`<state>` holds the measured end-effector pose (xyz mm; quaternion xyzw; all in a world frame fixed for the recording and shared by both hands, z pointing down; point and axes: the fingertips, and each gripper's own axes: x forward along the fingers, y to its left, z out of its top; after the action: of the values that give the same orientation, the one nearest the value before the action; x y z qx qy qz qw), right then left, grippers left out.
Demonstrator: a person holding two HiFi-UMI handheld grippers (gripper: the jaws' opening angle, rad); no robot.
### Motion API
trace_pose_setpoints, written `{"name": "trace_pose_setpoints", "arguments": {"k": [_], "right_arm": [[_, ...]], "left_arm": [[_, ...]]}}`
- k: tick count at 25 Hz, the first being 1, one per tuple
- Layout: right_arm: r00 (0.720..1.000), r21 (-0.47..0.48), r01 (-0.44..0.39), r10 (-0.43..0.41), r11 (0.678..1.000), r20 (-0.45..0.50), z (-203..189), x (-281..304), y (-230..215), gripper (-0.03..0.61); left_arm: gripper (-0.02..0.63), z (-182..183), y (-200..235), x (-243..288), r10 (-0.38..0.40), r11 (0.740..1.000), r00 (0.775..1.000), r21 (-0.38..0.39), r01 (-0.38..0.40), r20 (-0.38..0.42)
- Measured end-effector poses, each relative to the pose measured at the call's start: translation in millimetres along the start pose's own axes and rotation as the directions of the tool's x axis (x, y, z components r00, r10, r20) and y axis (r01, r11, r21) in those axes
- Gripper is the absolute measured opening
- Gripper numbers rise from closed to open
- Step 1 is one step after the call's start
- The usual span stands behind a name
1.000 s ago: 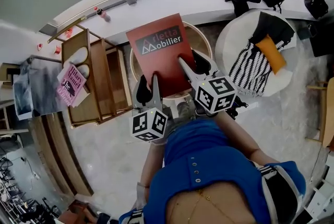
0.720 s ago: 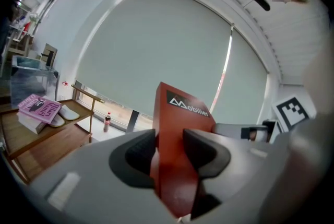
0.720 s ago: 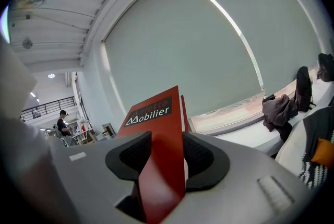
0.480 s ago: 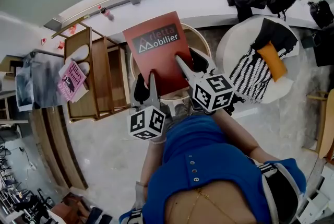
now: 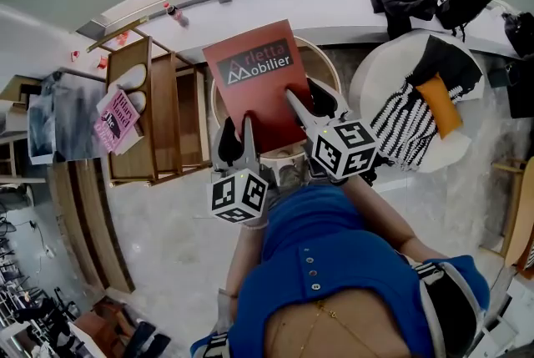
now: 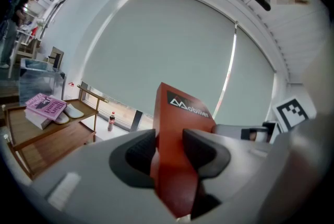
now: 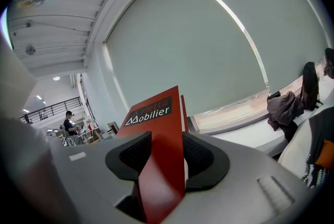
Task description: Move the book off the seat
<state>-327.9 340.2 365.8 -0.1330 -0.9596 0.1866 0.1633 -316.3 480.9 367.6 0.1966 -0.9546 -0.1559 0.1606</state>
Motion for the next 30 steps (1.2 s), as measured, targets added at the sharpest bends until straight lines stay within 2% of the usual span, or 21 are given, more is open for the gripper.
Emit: {"name": "trace_pose_setpoints", "arguments": {"k": [30], "right_arm": [[0.999,-0.001,0.004,-0.004,1.0,-0.051,-12,5,-10,0.19]], "left_arm": [[0.147,-16,2,5,0.011,1.0,0.999,-0.019,-0.012,-0.053]]}}
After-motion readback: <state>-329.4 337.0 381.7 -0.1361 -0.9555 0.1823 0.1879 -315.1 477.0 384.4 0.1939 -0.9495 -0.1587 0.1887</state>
